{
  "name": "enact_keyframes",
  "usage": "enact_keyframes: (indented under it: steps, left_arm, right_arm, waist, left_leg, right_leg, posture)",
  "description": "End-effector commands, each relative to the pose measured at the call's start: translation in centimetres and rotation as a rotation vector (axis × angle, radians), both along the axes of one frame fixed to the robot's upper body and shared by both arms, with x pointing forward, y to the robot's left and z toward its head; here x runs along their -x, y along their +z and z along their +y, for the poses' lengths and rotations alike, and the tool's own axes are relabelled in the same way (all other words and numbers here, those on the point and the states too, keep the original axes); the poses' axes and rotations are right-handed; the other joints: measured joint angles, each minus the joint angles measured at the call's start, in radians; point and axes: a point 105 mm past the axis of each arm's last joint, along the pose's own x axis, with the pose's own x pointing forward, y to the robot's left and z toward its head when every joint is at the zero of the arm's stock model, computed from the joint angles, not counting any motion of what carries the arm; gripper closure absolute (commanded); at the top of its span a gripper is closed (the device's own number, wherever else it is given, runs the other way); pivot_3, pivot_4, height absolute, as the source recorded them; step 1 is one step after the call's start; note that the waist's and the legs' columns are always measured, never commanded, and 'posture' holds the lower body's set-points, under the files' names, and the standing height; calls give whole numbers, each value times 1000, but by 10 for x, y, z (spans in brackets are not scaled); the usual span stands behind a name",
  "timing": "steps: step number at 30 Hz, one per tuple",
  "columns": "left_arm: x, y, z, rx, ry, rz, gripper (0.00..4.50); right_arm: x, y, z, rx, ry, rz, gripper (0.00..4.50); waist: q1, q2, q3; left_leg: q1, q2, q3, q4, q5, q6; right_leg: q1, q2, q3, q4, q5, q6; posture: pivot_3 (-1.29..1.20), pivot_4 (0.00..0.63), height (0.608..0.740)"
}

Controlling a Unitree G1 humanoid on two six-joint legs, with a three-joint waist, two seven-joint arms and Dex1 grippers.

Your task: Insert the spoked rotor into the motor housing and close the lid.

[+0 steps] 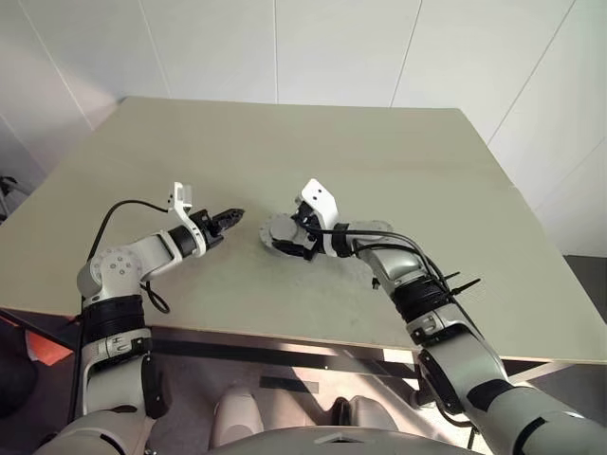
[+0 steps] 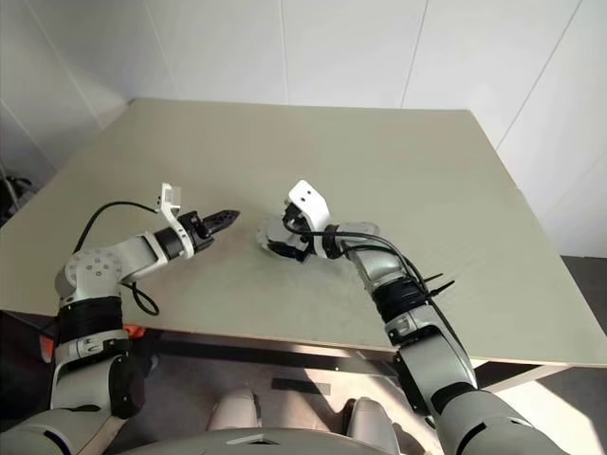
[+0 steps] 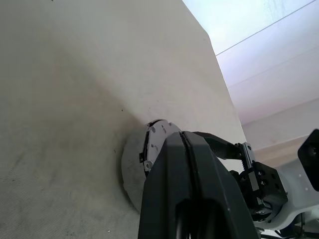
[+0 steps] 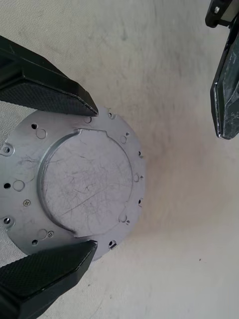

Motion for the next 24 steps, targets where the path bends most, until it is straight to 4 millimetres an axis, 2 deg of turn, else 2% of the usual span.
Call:
enact_keyframes:
  steps: [1,5,9,10,17,20,24]
  left_arm:
    - [2,14,-3,8,-20,-61,4500]
    - [2,10,-2,0,-11,-51,4500]
    - [2,8,3,-13,0,-42,4500]
    - [2,4,8,-36,10,-29,4500]
    - [6,-10,30,-127,47,-1,4500]
    - [9,-16,32,-143,47,12,4500]
    - [10,-19,30,-145,47,13,4500]
  right_arm:
    - [-6,8,0,-7,-10,-36,16]
    - [-5,6,0,-14,-8,-25,16]
    - [-6,8,1,-16,-8,-35,1306]
    - [-7,10,0,-15,-15,-45,1411]
    - [-13,20,0,-22,-35,-77,1410]
    - [-13,23,1,-25,-34,-83,1410]
    - [-12,16,1,-5,-31,-72,1410]
  waist:
    - [0,0,0]
    - [0,0,0]
    - [0,0,0]
    - [0,0,0]
    - [1,0,0]
    - [1,0,0]
    - [1,0,0]
  left_leg:
    - [0,0,0,0,0,0]
    - [0,0,0,0,0,0]
    - [0,0,0,1,0,0]
    - [0,0,0,1,0,0]
    - [0,0,0,1,0,0]
    - [0,0,0,1,0,0]
    - [0,0,0,1,0,0]
  right_leg:
    - [0,0,0,0,0,0]
    - [0,0,0,0,0,0]
    - [0,0,0,1,0,0]
    - [0,0,0,1,0,0]
    - [0,0,0,1,0,0]
    - [0,0,0,1,0,0]
    - [0,0,0,1,0,0]
  posture:
    - [0,0,740]
    - [0,0,740]
    - [0,0,740]
    - [0,0,740]
    - [0,0,740]
    - [0,0,740]
    - [0,0,740]
